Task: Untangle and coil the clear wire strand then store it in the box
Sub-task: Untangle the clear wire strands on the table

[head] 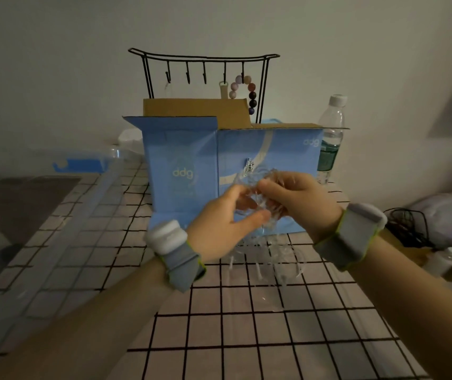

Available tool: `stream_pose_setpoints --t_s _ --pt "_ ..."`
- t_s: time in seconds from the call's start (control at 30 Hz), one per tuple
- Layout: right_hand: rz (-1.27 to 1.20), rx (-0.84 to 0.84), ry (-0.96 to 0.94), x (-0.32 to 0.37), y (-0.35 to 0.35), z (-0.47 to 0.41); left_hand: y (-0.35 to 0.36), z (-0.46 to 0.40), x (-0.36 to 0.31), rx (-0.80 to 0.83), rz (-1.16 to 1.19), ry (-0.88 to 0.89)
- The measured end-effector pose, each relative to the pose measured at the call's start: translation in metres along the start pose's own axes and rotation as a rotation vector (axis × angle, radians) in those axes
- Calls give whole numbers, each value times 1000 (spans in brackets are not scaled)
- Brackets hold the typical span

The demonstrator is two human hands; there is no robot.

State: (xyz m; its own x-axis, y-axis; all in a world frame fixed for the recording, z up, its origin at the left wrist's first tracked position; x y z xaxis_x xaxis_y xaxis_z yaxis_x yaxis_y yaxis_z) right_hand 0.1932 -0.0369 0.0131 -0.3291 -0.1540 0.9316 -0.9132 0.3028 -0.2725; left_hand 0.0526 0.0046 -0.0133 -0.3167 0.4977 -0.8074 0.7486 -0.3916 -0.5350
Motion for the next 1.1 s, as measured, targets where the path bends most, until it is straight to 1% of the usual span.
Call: stream_pose_setpoints --t_s 0.13,0.23,0.3,0.33,0.37,0.43,0.5,0.53,0.63,0.73,0.8,0.83,0.87,0.9,0.93,0.97,1.0,1.03,1.07,1.1 --pt "-15 16 38 3 -2 1 -3 -3 8 -116 88 -19" --pt "71 -70 86 3 -10 1 -12 2 12 -189 89 3" --pt "127 -161 109 1 -17 -2 -20 4 17 -203 -25 -4" --pt "104 -194 136 1 -20 -3 -24 4 22 -211 -108 -26" --pt "41 -210 173 -1 -25 -4 -29 4 28 -225 -196 -57" --pt "-198 -188 257 -3 -32 -6 -40 1 40 -245 -370 -121" --pt "-407 -125 330 -4 -36 -5 -47 -1 49 -178 -533 -204" --pt "-451 -99 354 -4 -36 -4 -48 -2 52 -138 -596 -242" --pt "-416 -53 383 -2 -34 2 -49 -5 63 -84 -715 -327" --pt "-324 -18 333 1 -36 4 -50 -7 72 -108 -758 -415" --pt "-338 -18 297 1 -38 2 -50 -7 74 -119 -790 -447" --pt "-358 -16 295 0 -38 1 -46 -5 72 -144 -828 -405" --pt "-376 -5 300 -1 -38 1 -41 -3 67 -195 -828 -289" --pt "-390 15 306 -1 -37 1 -34 1 61 -250 -767 -107" --pt "-405 42 308 -1 -35 1 -25 3 52 -270 -659 77" --pt "-425 73 303 1 -32 1 -17 5 43 -235 -547 195" --pt "-451 103 288 4 -29 0 -9 8 34 -135 -445 250" --pt "-484 121 264 9 -27 0 1 11 26 7 -382 246" --pt "-527 127 235 15 -26 -2 10 12 26 169 -371 184" --pt "-583 122 205 22 -26 -4 18 12 31 305 -423 111"
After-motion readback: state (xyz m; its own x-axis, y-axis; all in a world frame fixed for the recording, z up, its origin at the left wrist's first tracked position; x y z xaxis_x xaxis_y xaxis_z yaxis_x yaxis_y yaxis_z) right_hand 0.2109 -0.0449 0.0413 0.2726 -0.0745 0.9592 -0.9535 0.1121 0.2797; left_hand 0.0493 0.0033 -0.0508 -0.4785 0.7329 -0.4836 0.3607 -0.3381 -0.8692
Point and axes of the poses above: each hand's wrist, its own z-axis away from the middle knuckle, its own y-axis out of the palm, x = y × z, the point moved 1 cm from there along -z, towards the middle knuckle, and after that the axes turned 5 degrees about -x, right-handed, at the moved point
